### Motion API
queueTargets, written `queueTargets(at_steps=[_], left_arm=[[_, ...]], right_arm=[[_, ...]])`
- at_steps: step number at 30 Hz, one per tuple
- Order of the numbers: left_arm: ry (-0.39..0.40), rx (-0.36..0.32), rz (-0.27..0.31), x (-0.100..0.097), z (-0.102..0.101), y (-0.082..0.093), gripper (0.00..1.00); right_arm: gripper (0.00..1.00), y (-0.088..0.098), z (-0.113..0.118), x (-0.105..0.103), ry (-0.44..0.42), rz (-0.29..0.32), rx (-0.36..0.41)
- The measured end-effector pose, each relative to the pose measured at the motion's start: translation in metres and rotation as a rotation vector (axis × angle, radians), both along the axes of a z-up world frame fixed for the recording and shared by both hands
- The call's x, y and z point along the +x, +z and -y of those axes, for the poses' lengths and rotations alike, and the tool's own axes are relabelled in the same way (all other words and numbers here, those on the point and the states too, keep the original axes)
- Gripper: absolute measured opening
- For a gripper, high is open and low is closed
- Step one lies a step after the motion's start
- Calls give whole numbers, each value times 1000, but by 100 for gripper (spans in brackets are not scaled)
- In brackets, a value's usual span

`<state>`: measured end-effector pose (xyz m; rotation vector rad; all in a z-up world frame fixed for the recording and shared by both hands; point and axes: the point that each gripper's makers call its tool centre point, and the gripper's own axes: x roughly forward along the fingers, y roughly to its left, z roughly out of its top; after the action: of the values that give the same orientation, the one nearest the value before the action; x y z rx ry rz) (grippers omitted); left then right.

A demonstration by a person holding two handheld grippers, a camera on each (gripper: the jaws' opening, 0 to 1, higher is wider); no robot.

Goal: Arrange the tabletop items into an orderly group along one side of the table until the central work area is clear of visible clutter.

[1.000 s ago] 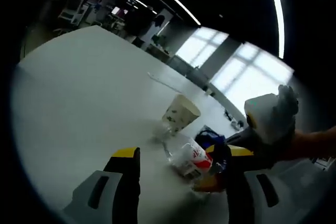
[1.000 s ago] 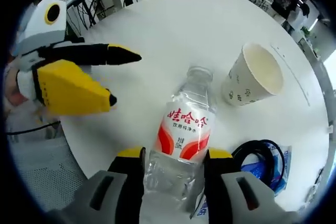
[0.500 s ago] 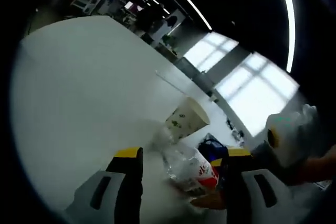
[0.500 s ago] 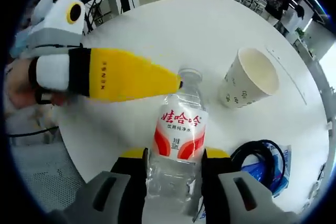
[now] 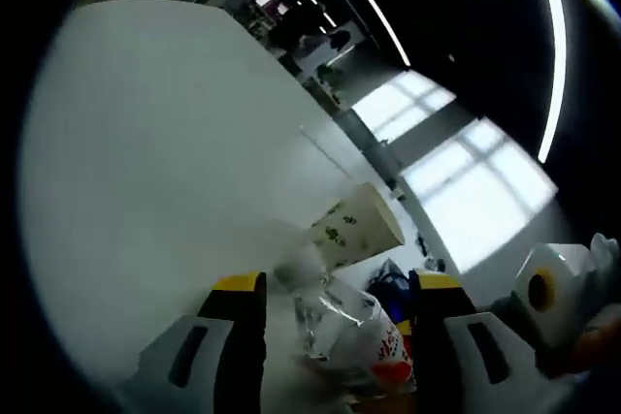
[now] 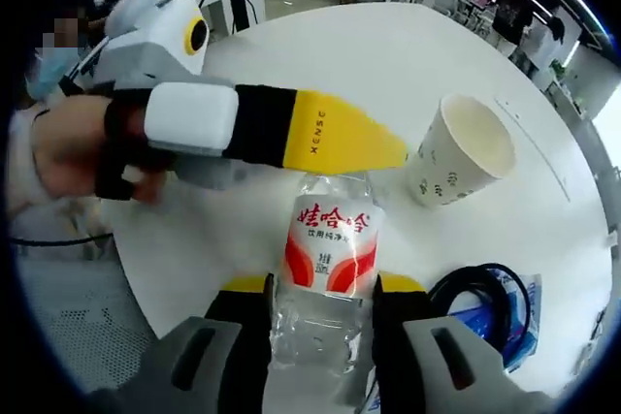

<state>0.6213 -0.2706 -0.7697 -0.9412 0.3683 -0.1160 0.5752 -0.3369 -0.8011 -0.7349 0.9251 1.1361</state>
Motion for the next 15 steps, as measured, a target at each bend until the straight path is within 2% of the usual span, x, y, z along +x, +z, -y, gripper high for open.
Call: queueTargets(at_steps=[7, 12, 15], left_arm=[[8, -18, 11, 6, -2, -1, 50], [6, -15, 23, 8, -4, -3, 46], [20, -43, 23, 7, -8, -7, 40]], right_arm=[[37, 4, -1, -5, 36, 6, 32], [37, 6, 0, -4, 25, -20, 62], [37, 7, 0, -4, 23, -29, 88]])
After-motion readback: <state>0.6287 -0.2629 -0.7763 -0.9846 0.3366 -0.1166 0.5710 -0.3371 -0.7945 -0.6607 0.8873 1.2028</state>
